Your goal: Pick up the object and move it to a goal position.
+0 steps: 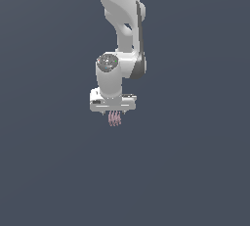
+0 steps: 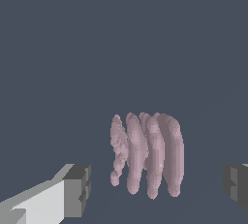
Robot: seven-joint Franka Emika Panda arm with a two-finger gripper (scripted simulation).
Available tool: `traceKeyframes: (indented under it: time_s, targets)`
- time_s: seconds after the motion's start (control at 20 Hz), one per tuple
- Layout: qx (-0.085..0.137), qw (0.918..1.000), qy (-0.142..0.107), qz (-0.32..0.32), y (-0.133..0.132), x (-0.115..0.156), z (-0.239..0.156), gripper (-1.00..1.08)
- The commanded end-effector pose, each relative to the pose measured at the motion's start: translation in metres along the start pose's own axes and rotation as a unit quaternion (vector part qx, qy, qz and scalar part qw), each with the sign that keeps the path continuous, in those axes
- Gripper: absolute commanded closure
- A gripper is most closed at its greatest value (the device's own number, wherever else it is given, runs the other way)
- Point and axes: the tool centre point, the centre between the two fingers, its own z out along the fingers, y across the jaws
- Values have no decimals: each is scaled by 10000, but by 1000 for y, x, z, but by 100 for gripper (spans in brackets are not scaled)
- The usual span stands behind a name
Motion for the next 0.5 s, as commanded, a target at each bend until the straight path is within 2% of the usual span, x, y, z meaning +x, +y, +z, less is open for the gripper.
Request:
traceKeyframes:
  time_s: [0.0,0.45]
  targets:
    - [0,10000,2,-3,0,0,1,-92]
    - [-2,10000,8,-7,0,-1,37,-92]
